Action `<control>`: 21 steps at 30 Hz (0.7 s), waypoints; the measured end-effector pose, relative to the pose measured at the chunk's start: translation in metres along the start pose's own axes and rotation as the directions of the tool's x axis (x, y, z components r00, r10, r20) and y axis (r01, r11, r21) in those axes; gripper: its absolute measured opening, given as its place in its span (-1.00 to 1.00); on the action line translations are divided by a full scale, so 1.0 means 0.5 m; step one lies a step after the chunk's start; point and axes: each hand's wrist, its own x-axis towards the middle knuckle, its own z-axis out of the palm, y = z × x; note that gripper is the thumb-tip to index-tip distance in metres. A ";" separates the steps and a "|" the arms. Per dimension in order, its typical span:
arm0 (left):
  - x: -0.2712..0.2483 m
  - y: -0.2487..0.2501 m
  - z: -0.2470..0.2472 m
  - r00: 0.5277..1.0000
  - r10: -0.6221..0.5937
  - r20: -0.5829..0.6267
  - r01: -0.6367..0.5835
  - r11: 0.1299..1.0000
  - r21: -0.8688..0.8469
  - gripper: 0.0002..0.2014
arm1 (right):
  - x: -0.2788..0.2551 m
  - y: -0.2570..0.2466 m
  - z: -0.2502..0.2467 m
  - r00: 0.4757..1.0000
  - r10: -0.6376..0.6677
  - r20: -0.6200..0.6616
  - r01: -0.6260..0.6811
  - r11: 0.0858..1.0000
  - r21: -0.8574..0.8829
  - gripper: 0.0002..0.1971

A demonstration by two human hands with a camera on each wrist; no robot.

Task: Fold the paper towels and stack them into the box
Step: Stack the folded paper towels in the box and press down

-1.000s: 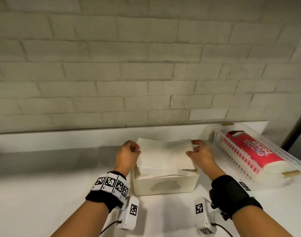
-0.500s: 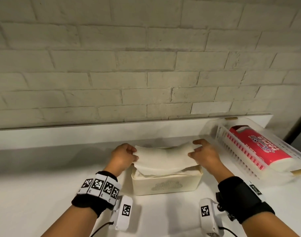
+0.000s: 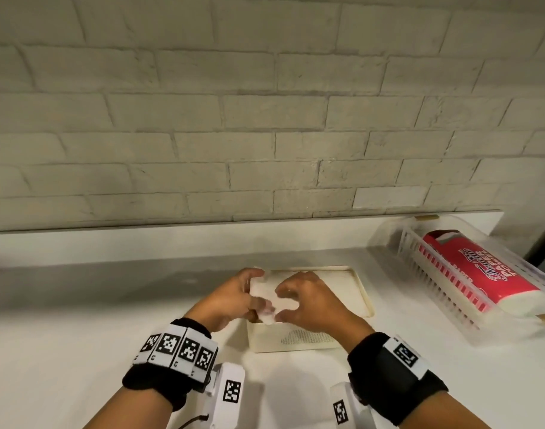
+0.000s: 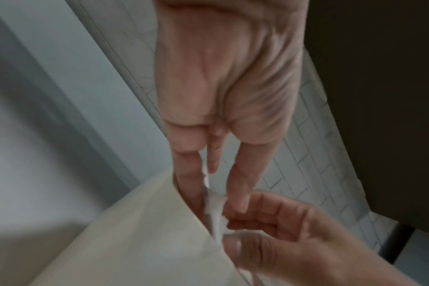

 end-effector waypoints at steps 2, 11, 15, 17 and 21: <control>-0.006 -0.005 0.002 0.999 0.003 0.038 -0.004 1.000 0.015 -0.31 | 0.007 -0.007 0.009 1.000 -0.019 0.017 0.019 0.999 -0.029 -0.55; 0.001 -0.018 0.001 1.000 0.000 -0.010 0.000 0.998 -0.059 -0.30 | 0.013 -0.006 0.020 0.999 -0.021 -0.024 0.020 0.999 -0.025 -0.69; 0.003 -0.020 -0.002 1.000 0.000 -0.029 0.000 1.000 -0.017 -0.33 | 0.016 -0.003 0.022 0.999 0.008 -0.036 -0.007 1.000 0.024 -0.78; 0.005 -0.020 -0.005 0.999 -0.001 -0.033 0.001 1.000 0.009 -0.34 | 0.018 -0.002 0.022 0.999 -0.012 -0.039 0.013 1.000 0.010 -0.82; 0.012 -0.021 -0.005 0.998 -0.019 -0.061 0.020 0.999 0.024 -0.36 | 0.018 0.009 0.018 0.994 -0.044 -0.101 0.047 0.998 0.030 -0.76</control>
